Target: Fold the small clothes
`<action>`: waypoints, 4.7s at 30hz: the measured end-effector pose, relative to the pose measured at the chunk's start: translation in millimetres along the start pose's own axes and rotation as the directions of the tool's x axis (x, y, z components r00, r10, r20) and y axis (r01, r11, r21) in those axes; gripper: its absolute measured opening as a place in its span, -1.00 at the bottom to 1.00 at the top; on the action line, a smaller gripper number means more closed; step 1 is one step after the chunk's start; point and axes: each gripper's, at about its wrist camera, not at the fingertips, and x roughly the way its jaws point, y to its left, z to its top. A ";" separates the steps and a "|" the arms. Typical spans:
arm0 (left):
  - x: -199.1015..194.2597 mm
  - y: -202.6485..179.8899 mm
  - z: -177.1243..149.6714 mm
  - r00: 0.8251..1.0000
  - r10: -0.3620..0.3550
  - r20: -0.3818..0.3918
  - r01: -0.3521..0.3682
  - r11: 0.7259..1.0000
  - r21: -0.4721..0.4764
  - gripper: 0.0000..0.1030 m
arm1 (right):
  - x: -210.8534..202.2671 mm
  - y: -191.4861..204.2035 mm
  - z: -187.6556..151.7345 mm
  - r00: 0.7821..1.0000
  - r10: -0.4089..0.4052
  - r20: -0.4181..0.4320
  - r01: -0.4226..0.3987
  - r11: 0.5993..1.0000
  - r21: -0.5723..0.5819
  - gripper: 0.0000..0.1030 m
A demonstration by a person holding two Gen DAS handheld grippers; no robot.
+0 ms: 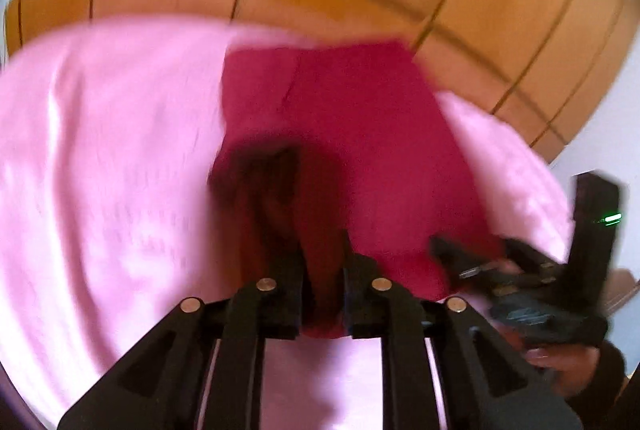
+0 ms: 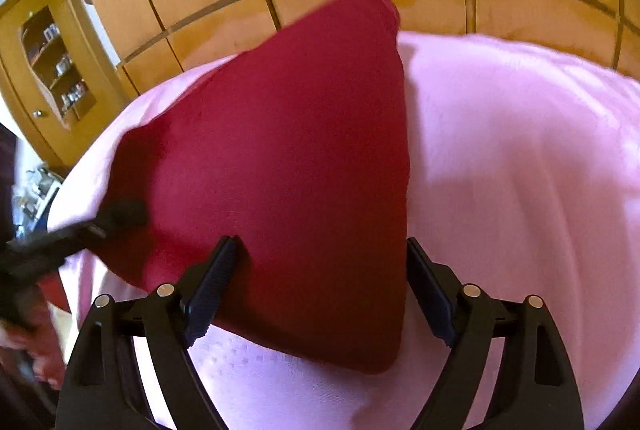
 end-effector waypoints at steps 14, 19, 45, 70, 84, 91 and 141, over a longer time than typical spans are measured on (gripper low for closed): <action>-49.4 -40.7 48.0 0.966 0.067 0.249 -0.081 0.996 0.048 0.29 | -42.5 -35.7 43.0 0.984 -0.103 0.145 0.088 0.991 0.105 0.89; -7.2 -81.0 65.3 0.989 0.043 0.145 -0.073 0.975 0.210 0.45 | -32.6 -43.3 83.1 0.976 -0.176 0.126 0.162 0.981 0.109 0.92; 23.0 -90.6 34.0 0.988 -0.016 0.156 -0.032 0.952 0.304 0.79 | 8.7 -68.8 77.0 0.986 -0.115 0.119 0.092 0.978 0.187 0.93; -9.6 -55.9 -8.7 0.977 -0.006 0.215 -0.038 0.980 0.197 0.81 | 14.8 -69.8 49.0 0.986 -0.147 0.078 0.125 0.965 0.232 0.93; -33.1 -35.6 7.9 0.962 -0.045 0.270 0.028 0.997 0.068 0.80 | -9.4 -64.3 40.5 0.988 -0.134 0.075 0.114 0.968 0.223 0.93; -13.7 -3.4 25.1 0.972 0.103 0.211 -0.097 0.995 -0.038 0.77 | -10.4 -62.1 29.1 0.986 -0.145 0.084 0.129 0.976 0.176 0.93; 47.0 20.3 31.2 0.999 0.007 0.046 -0.005 0.999 -0.048 0.82 | 38.4 -60.8 41.5 0.951 0.308 0.035 -0.309 0.930 0.197 0.67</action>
